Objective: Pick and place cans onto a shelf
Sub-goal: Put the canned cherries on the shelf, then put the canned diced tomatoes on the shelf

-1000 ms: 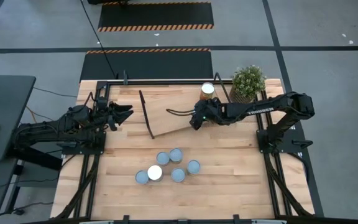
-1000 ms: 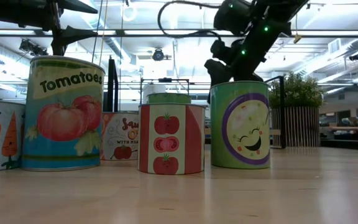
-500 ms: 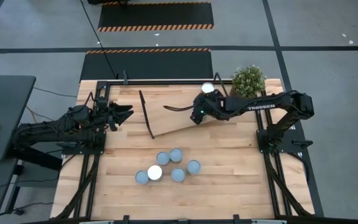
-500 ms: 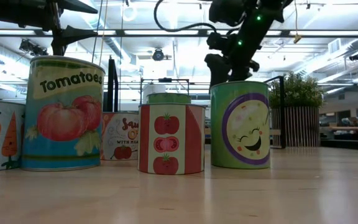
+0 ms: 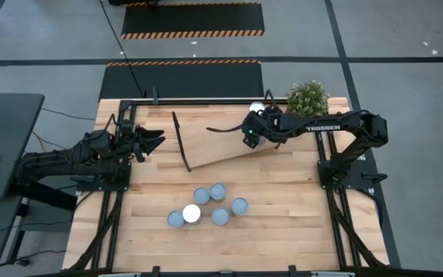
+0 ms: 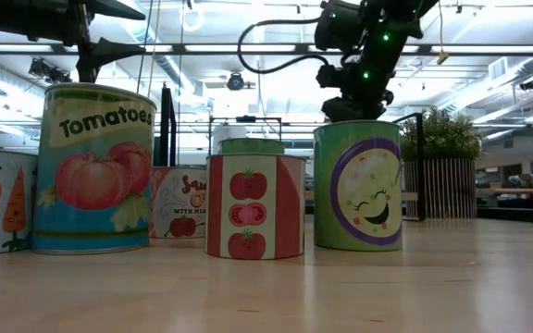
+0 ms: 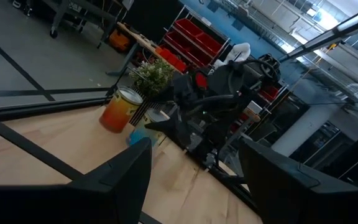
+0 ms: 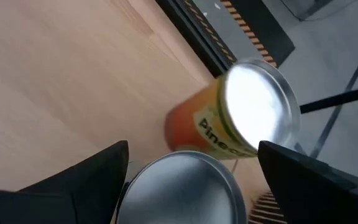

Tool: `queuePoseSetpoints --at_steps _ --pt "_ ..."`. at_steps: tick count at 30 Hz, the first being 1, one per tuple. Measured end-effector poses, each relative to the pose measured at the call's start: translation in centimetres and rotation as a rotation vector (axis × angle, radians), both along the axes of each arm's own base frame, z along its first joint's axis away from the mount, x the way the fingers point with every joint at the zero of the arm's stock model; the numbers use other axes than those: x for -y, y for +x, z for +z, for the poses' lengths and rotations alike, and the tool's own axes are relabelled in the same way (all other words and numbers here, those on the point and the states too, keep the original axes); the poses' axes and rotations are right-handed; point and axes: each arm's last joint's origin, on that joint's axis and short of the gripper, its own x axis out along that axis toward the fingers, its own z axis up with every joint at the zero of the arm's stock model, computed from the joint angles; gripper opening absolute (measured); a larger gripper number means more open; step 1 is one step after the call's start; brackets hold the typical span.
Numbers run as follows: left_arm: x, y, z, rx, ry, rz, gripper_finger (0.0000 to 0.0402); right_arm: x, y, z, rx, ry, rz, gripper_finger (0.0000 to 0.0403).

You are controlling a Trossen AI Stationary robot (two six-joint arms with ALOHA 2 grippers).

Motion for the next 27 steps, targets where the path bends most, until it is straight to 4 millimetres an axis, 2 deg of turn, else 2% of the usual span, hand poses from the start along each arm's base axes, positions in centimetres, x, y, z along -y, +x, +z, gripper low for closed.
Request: queuePoseSetpoints --at_steps 5,12,16,21,27 --pt "0.0 0.0 0.0 0.000 0.000 0.000 0.0247 0.2 0.1 0.8 0.003 -0.004 0.000 0.0366" --pt "0.0 0.0 0.0 -0.001 0.002 -0.004 0.0247 -0.4 1.8 5.6 0.084 -0.054 0.098 0.0366" --pt "0.3 0.1 0.0 -0.012 0.040 -0.096 0.0247 -1.5 2.6 7.6 0.167 -0.011 0.179 0.0366" --pt "0.5 0.1 0.0 -0.020 0.078 -0.172 0.0247 -3.9 3.6 7.9 0.275 0.164 0.363 0.0366" --pt "0.5 0.1 0.0 -0.027 0.088 -0.172 0.0247 -6.9 4.1 7.9 0.293 0.225 0.486 0.0366"
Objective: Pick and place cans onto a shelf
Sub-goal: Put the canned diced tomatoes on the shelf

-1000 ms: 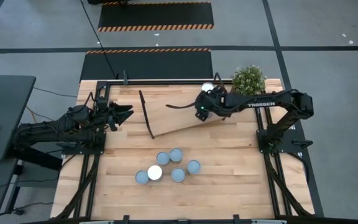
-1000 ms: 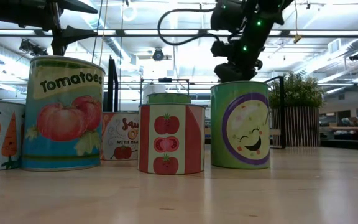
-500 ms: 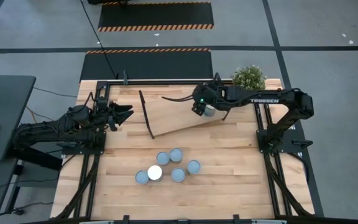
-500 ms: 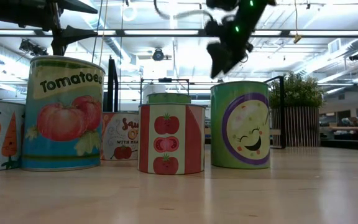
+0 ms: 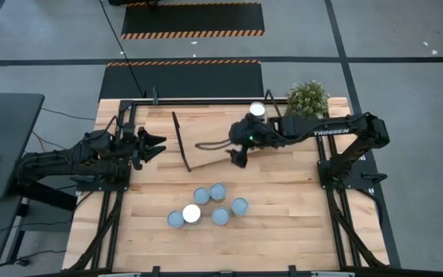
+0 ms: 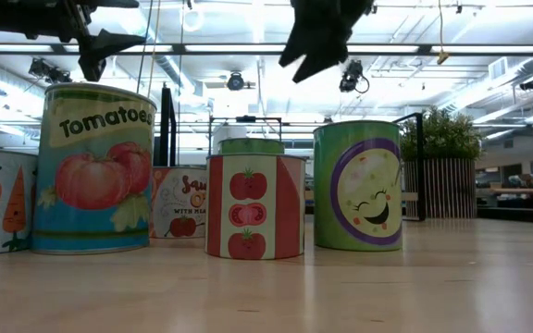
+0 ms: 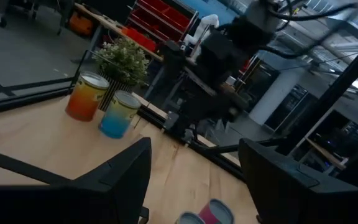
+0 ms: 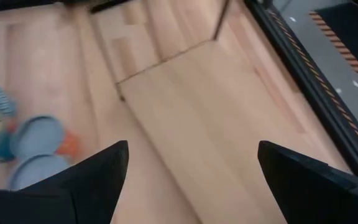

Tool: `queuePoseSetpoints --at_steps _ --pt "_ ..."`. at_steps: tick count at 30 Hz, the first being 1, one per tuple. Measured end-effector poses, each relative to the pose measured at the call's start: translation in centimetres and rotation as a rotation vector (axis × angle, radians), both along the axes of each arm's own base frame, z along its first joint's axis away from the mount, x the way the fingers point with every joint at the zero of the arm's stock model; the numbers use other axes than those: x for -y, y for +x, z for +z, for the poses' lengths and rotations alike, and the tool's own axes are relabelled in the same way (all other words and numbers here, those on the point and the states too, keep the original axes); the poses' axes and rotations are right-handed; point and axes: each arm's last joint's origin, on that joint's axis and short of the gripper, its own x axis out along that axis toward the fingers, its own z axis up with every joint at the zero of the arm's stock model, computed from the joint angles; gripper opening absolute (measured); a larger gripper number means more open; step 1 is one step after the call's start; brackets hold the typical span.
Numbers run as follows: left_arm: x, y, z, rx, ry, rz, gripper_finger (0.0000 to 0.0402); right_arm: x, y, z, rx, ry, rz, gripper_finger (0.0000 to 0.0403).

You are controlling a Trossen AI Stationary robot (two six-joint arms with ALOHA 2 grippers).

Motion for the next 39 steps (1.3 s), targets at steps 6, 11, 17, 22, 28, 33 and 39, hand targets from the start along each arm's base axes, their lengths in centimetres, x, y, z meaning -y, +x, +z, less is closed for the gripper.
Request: queuePoseSetpoints --at_steps 6,11,17,22,28,33,39 --pt "0.0 0.0 -0.1 -0.005 -0.007 0.000 0.0247 -2.0 0.3 -0.3 0.008 0.000 0.059 0.0366" --pt "0.0 0.0 -0.1 -0.012 -0.011 0.000 0.0247 -3.5 1.6 -1.7 0.004 0.028 0.122 0.0366" --pt "0.0 0.0 -0.3 -0.021 -0.044 -0.009 0.0247 -5.4 3.2 -3.8 -0.010 0.091 0.227 0.0366" --pt "0.0 0.0 -0.3 -0.028 -0.045 -0.011 0.0247 -7.3 2.8 -4.4 -0.065 0.100 0.296 0.0366" --pt "0.1 0.0 -0.4 -0.039 -0.053 -0.022 0.0247 -8.6 0.0 -4.6 -0.278 0.126 0.284 0.0366" --pt "0.1 0.0 -0.6 -0.052 -0.090 -0.024 0.0247 -9.6 -2.2 -4.5 -0.411 0.165 0.228 0.0366" --pt "0.1 0.0 -0.7 -0.056 -0.094 -0.023 0.0247 -10.8 -2.3 -4.4 -0.383 0.153 0.234 0.0366"
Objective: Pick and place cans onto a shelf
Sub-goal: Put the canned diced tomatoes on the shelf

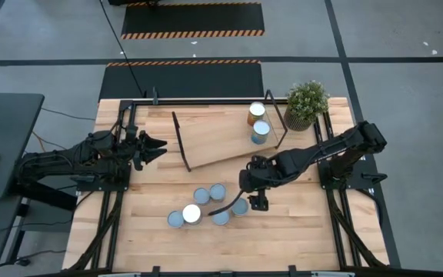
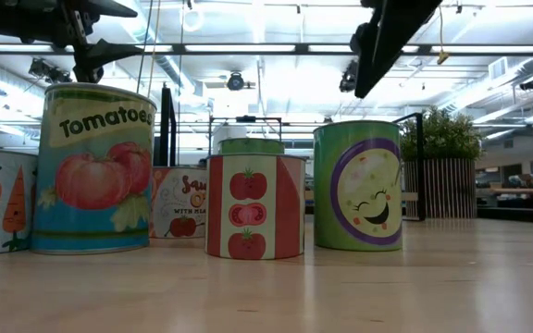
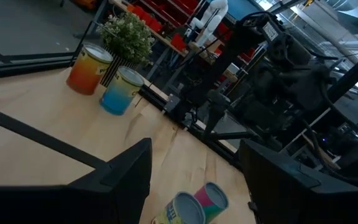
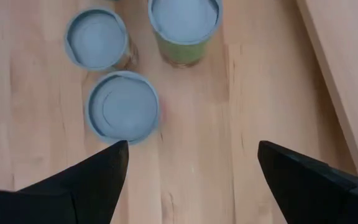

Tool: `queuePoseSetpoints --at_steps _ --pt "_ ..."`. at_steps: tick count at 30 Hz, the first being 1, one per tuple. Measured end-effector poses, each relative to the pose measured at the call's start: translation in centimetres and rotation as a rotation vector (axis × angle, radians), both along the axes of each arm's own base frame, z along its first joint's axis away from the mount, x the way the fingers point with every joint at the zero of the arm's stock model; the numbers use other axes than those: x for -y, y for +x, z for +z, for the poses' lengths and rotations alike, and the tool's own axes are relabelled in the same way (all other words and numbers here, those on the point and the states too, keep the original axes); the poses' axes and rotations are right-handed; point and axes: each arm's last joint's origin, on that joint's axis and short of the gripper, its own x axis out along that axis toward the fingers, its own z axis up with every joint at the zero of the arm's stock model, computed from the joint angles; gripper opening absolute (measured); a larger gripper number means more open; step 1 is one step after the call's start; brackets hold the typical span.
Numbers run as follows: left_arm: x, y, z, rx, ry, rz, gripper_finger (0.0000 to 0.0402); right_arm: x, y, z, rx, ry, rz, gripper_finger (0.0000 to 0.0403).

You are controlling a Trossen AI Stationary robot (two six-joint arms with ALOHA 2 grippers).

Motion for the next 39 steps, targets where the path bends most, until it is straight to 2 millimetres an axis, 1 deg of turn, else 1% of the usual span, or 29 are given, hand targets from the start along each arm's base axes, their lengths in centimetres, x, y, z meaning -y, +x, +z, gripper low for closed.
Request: queuePoseSetpoints --at_steps 12,14,18,21,28,31,35,39 --pt "0.0 0.0 0.0 0.002 -0.007 -0.009 0.0247 -0.2 0.3 0.1 0.044 -0.004 -0.021 0.0366" --pt "0.1 0.0 0.1 0.011 -0.008 -0.045 0.0247 -0.2 0.3 0.1 0.046 -0.004 -0.022 0.0366" --pt "0.8 0.3 0.9 0.090 -0.031 -0.155 0.0247 -0.2 0.4 0.1 0.048 -0.004 -0.022 0.0366" --pt "1.6 0.7 0.9 0.090 -0.062 -0.228 0.0247 -0.2 0.4 0.1 0.052 -0.001 -0.026 0.0366" --pt "4.0 2.2 1.0 -0.110 -0.081 -0.368 0.0247 -0.2 0.4 0.2 0.058 0.005 -0.023 0.0366" --pt "5.3 2.7 0.8 -0.248 -0.083 -0.436 0.0247 -0.2 0.4 1.0 0.072 0.031 -0.019 0.0366" --pt "7.1 3.3 -0.3 -0.455 -0.069 -0.518 0.0247 -0.2 0.9 2.9 0.146 0.017 0.029 0.0366" --pt "9.2 4.5 -1.8 -0.551 -0.056 -0.575 0.0247 -0.3 1.7 3.4 0.252 -0.055 0.079 0.0366"
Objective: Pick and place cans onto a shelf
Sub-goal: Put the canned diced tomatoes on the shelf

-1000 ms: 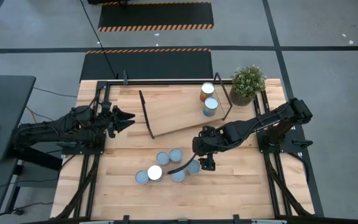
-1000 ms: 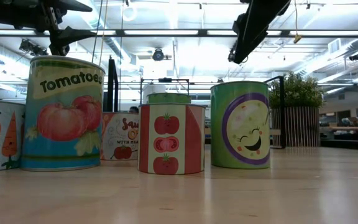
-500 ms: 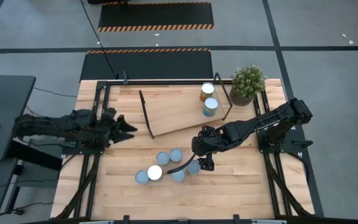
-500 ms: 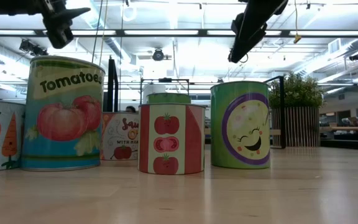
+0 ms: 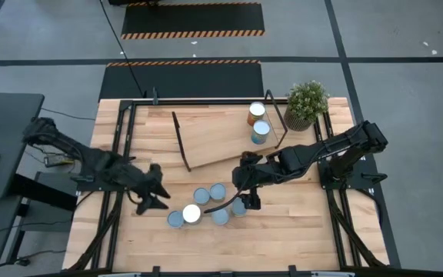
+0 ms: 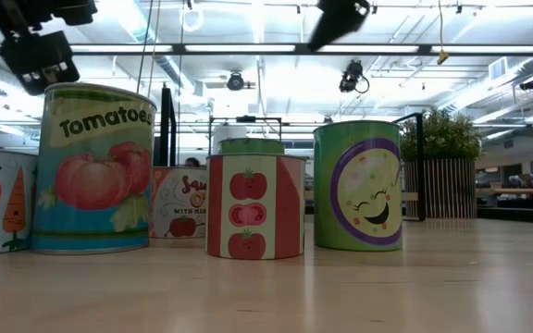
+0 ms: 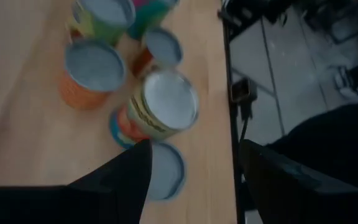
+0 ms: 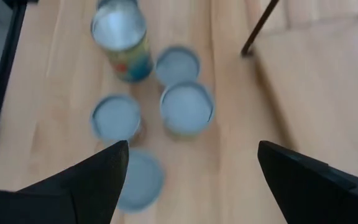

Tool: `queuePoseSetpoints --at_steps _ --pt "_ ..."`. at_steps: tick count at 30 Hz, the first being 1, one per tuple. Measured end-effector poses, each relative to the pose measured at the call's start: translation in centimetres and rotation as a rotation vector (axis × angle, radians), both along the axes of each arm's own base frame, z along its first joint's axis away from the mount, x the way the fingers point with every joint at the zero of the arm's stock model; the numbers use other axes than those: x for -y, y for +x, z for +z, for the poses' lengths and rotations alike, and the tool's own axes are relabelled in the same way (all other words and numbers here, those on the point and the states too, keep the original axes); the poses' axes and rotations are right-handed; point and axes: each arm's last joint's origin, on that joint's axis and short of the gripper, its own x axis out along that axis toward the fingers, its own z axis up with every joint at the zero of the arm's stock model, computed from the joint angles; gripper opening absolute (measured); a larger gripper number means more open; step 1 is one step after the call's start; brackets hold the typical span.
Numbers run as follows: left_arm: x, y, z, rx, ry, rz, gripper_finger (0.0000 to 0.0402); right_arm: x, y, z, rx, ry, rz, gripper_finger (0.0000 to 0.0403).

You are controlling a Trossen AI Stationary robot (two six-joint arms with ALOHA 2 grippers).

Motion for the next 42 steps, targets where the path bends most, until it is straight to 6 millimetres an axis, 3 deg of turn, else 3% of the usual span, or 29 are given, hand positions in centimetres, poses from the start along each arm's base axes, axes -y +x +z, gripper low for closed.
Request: queuePoseSetpoints --at_steps 7,14,28,42 --pt "3.4 2.1 -1.2 -0.049 0.129 -0.008 0.0246 -0.1 0.5 0.2 0.071 -0.025 -0.001 0.0366" --pt "4.8 3.9 -2.7 -0.172 0.298 0.046 0.0246 -0.5 0.7 0.5 0.111 -0.011 0.010 0.0366" --pt "5.4 5.4 -4.7 -0.264 0.372 0.185 0.0246 -1.9 0.5 0.6 0.139 0.003 0.045 0.0366" --pt "5.2 5.5 -4.7 -0.259 0.363 0.227 0.0246 -2.2 0.4 0.6 0.139 0.003 0.055 0.0366"
